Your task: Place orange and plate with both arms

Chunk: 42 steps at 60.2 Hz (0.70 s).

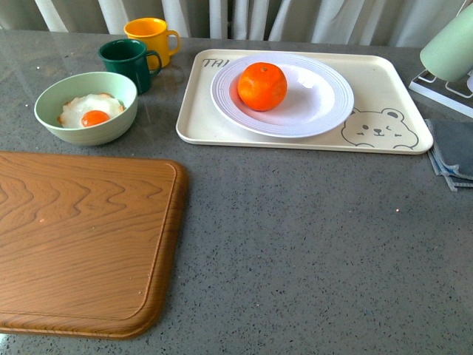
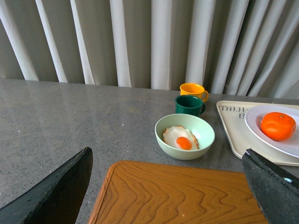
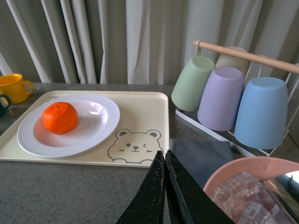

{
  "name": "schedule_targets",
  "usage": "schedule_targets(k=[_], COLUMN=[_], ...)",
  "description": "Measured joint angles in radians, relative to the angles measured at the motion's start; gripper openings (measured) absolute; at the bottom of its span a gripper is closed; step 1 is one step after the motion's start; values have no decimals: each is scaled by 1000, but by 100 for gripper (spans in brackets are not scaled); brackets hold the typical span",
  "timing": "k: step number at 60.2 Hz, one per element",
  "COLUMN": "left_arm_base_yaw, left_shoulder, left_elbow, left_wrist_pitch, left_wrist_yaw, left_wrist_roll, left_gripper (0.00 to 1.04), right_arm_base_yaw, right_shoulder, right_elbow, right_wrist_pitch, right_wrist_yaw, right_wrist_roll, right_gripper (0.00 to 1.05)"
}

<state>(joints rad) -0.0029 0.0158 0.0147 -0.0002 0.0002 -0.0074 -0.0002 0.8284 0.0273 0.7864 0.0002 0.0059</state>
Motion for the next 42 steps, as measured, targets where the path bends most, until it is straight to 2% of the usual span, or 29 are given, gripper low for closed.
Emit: schedule_targets(k=[42], left_arm_base_yaw=[0], left_shoulder=[0], left_elbow=[0], left_wrist_pitch=[0], left_wrist_yaw=[0], left_wrist_roll=[0], left_gripper=[96], right_arm_base_yaw=[0], right_shoulder=[-439], right_elbow=[-6], right_wrist_pitch=[-399], right_wrist_yaw=[0], right_wrist_roll=[0], right_gripper=[2])
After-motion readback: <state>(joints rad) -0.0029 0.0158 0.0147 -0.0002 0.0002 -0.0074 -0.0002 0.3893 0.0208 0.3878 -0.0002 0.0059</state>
